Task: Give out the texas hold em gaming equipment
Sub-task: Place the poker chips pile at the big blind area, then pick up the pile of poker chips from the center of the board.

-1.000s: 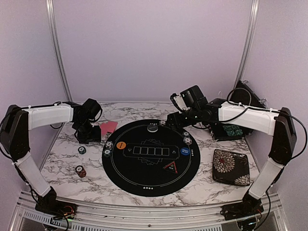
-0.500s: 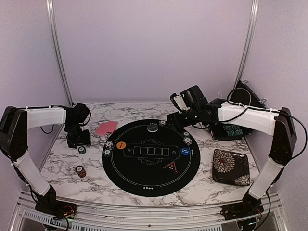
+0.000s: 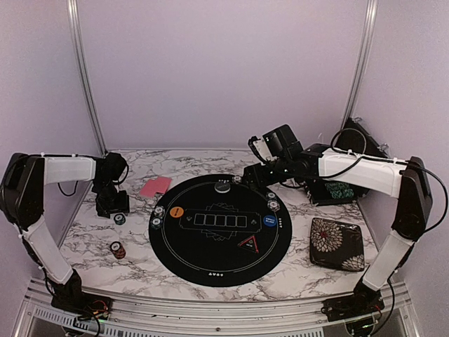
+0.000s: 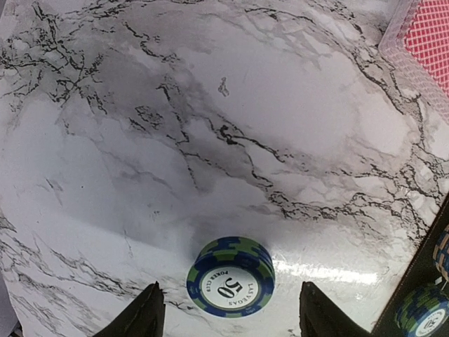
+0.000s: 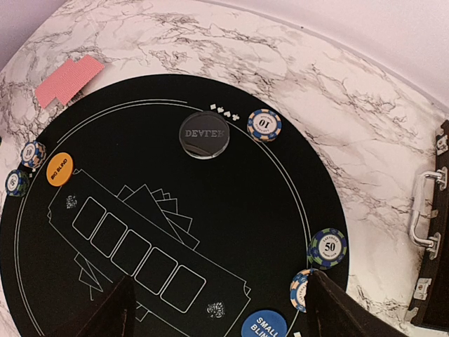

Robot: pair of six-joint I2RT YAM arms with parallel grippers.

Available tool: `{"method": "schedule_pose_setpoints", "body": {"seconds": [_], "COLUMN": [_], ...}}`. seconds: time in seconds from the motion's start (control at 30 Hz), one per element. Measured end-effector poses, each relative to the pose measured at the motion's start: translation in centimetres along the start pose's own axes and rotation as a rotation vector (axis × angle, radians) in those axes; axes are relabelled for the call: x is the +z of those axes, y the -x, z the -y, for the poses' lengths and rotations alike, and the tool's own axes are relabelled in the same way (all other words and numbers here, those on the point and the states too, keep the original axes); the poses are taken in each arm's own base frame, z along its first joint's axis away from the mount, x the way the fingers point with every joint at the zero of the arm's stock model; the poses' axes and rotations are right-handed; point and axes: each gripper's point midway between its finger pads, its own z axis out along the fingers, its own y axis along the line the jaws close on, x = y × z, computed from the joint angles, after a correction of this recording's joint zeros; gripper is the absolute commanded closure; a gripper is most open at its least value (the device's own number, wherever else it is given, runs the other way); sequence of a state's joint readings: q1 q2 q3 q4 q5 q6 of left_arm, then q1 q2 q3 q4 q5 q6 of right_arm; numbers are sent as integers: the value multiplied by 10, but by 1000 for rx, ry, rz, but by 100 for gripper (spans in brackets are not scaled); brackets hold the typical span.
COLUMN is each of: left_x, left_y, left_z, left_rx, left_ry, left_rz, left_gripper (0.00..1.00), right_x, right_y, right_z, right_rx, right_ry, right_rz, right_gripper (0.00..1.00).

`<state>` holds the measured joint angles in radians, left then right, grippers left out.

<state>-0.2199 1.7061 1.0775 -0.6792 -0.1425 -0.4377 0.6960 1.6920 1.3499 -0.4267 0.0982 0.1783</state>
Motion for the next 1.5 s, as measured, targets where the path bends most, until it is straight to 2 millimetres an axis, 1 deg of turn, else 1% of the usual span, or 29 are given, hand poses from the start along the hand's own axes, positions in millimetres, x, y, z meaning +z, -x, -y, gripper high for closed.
{"method": "schedule_pose_setpoints", "body": {"seconds": [0.2,0.43,0.63,1.03,1.27,1.5], "left_x": [12,20,23,24,24,23], "left_y": [-2,-7,-8,-6,-6,-6], "left_z": [-1,-3,0,4,5,5], "left_rx": [1,6,15,23,23,26], "left_ry": [2,3,-13,-36,-39,-38], "left_rz": [-23,-44,-48,-43,-41,-39], "left_gripper": [33,35,40,58,63,63], "right_x": [0,0,0,0,0,0], "right_y": [0,0,0,0,0,0], "right_z": [0,0,0,0,0,0], "right_rx": [0,0,1,1,1,1], "right_ry": [0,-1,-1,-1,-1,-1], "right_rz": [0,0,0,-1,-1,-1], "right_gripper": [19,19,19,19,19,19]}}
